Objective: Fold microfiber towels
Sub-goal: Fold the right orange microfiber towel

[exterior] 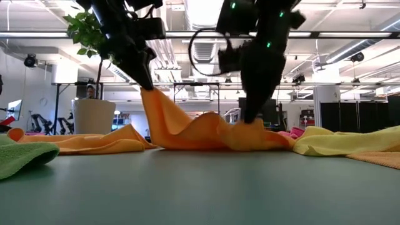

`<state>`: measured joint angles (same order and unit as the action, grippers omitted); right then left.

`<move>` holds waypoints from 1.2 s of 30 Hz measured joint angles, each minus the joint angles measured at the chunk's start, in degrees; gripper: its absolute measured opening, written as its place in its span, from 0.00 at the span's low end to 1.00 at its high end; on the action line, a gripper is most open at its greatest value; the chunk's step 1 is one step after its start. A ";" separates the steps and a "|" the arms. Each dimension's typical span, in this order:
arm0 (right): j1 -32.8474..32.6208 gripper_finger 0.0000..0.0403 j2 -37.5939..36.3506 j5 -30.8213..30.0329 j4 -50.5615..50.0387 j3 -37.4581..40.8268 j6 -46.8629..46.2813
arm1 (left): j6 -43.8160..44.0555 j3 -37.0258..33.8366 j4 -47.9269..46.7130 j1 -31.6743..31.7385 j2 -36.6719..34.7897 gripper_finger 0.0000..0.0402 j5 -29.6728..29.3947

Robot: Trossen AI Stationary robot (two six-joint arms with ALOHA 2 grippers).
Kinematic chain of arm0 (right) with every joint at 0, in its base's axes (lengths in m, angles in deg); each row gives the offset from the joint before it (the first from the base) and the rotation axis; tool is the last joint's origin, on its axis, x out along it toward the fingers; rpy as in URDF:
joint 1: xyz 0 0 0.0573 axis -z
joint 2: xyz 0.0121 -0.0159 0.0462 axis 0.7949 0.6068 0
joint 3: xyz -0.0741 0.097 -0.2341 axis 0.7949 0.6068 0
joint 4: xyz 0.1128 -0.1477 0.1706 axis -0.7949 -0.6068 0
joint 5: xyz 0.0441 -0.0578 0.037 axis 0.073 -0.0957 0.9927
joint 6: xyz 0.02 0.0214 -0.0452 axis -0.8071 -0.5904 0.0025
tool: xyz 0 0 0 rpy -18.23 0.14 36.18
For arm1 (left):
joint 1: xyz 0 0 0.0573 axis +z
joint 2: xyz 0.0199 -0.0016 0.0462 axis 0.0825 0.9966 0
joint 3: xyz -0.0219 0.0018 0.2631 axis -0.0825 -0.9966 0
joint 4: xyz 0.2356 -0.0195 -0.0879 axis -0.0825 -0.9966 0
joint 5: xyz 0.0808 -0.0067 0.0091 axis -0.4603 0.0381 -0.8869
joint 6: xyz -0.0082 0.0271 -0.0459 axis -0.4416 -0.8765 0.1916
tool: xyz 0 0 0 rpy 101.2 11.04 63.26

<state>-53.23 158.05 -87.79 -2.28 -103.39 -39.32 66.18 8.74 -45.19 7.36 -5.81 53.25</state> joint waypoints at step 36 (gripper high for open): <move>-5.17 0.02 -36.38 -30.29 -2.43 -1.58 -2.75 | 0.25 29.51 -28.57 -0.06 -11.04 0.00 2.94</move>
<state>-58.40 121.67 -118.08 -4.71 -104.97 -42.07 66.44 38.25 -73.76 7.30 -16.85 56.19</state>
